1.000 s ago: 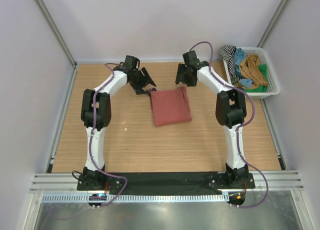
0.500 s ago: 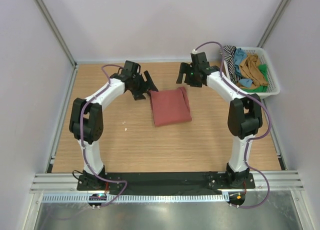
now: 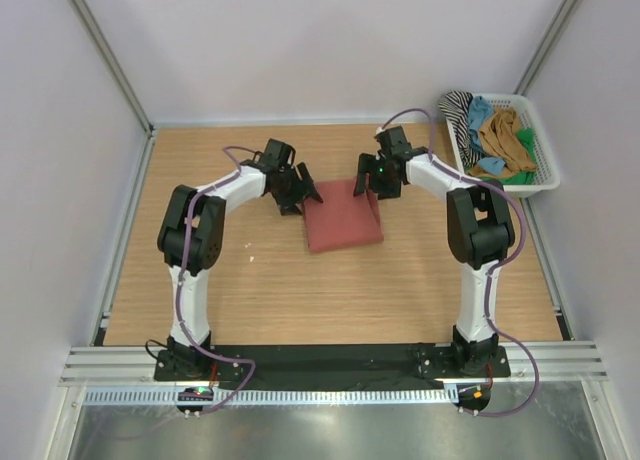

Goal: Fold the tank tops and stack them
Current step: Fold the tank top, then neatly place the folded tank top to the corner, then grab the tank top from the pile

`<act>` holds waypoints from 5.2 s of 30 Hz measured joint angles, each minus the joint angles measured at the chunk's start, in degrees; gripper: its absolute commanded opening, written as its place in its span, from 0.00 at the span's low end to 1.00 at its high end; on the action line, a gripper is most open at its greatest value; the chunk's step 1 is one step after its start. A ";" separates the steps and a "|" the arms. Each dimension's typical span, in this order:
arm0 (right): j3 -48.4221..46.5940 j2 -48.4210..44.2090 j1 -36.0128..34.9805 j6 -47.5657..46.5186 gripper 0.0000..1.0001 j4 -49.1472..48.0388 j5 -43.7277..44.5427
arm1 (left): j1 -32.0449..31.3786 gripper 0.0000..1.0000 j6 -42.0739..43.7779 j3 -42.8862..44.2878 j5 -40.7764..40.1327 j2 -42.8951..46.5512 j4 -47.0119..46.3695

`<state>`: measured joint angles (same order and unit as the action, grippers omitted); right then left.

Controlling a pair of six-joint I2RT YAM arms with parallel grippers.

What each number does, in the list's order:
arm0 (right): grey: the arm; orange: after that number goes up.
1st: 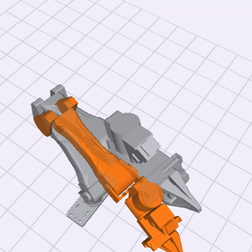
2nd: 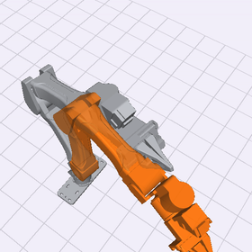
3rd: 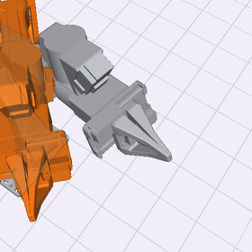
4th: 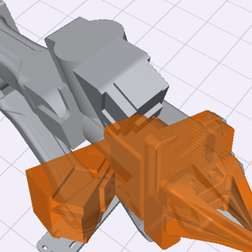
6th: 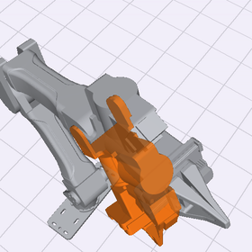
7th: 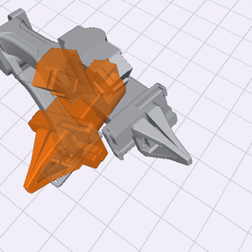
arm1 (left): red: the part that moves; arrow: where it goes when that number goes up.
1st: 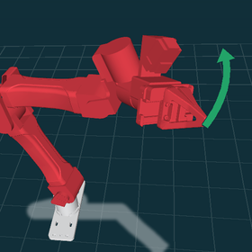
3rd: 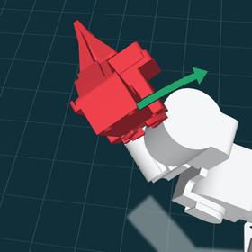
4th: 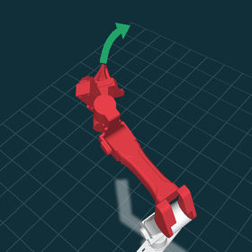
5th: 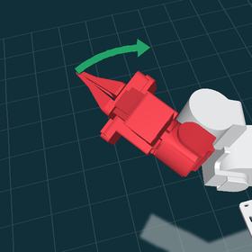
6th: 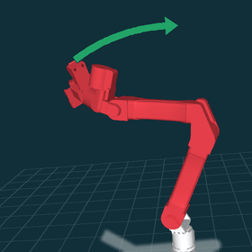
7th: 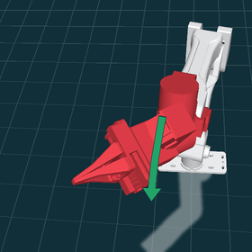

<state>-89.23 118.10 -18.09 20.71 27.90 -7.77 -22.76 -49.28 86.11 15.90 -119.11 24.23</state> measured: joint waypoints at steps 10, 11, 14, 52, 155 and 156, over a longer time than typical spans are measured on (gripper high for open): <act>4.00 1.51 1.55 1.33 0.37 -5.16 -7.67 | 0.00 0.28 -2.12 0.11 2.19 -2.97 -3.32; 4.37 1.68 1.64 1.88 0.33 -5.81 -8.96 | 0.07 0.24 -2.40 0.11 2.58 -3.28 -3.72; 5.16 2.27 1.81 3.26 0.25 -8.07 -12.48 | 0.50 0.16 -2.91 0.11 4.00 -3.76 -4.68; 50.82 -32.17 13.77 16.98 0.01 -22.77 -18.08 | 4.13 1.00 2.86 -26.84 12.00 24.98 -9.94; 62.84 -48.19 -15.23 4.26 1.00 -50.18 25.68 | -14.67 1.00 21.66 -56.57 -27.45 61.42 -20.52; 62.84 -48.19 -15.23 4.50 1.00 -50.18 25.68 | -14.67 1.00 21.66 -56.57 -27.43 61.35 -20.52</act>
<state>-26.39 69.91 -33.32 25.21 -22.28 17.91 -37.43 -27.62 29.54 -11.53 -57.76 3.70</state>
